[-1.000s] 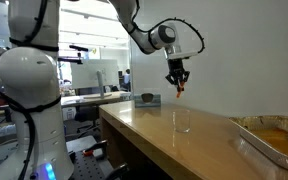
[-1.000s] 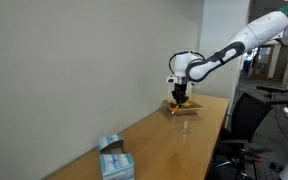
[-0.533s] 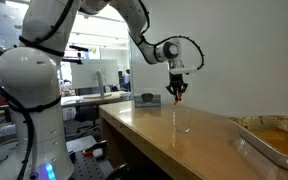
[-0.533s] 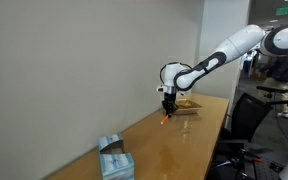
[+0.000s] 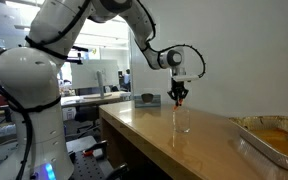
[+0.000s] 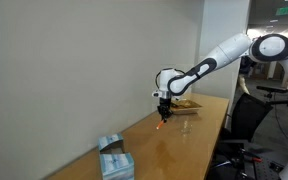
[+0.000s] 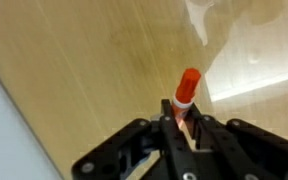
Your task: Put the marker on the table
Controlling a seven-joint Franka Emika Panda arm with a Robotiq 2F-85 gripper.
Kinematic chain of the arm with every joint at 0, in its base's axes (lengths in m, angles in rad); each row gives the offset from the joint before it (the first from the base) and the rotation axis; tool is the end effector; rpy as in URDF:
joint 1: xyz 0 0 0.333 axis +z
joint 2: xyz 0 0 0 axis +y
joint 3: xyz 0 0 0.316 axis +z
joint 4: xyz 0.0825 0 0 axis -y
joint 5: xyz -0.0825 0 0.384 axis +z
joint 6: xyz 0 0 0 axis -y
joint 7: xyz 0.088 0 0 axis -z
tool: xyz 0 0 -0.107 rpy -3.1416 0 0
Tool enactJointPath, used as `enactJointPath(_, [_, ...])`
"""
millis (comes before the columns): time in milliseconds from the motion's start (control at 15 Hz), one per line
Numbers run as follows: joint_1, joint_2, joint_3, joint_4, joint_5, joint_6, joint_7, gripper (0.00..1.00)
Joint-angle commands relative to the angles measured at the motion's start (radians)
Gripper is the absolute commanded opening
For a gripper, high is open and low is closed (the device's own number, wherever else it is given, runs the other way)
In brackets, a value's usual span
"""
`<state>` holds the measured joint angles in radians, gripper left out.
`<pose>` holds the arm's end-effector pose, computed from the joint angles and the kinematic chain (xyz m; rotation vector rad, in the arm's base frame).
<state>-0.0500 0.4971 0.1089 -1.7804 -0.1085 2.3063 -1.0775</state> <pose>0.6594 0.0307 0.2821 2.5632 1.7423 0.0219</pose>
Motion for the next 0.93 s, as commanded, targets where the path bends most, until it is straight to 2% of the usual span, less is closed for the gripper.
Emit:
enactJointPath(0, [-0.022, 0.008, 0.016, 0.022, 0.005, -0.029, -0.033, 0.44])
enactJointPath(267, [-0.027, -0.012, 0.018, 0.009, 0.004, -0.032, -0.051, 0.73])
enactJointPath(467, [0.008, -0.051, -0.022, 0.0, -0.051, -0.093, 0.047, 0.95])
enactJointPath(533, [0.01, -0.069, -0.027, 0.0, -0.058, -0.147, 0.064, 1.0])
enactJointPath(733, [0.0, -0.121, -0.024, 0.001, -0.057, -0.279, 0.086, 1.0])
enactJointPath(867, [-0.011, -0.154, -0.019, -0.006, -0.031, -0.319, 0.063, 1.0])
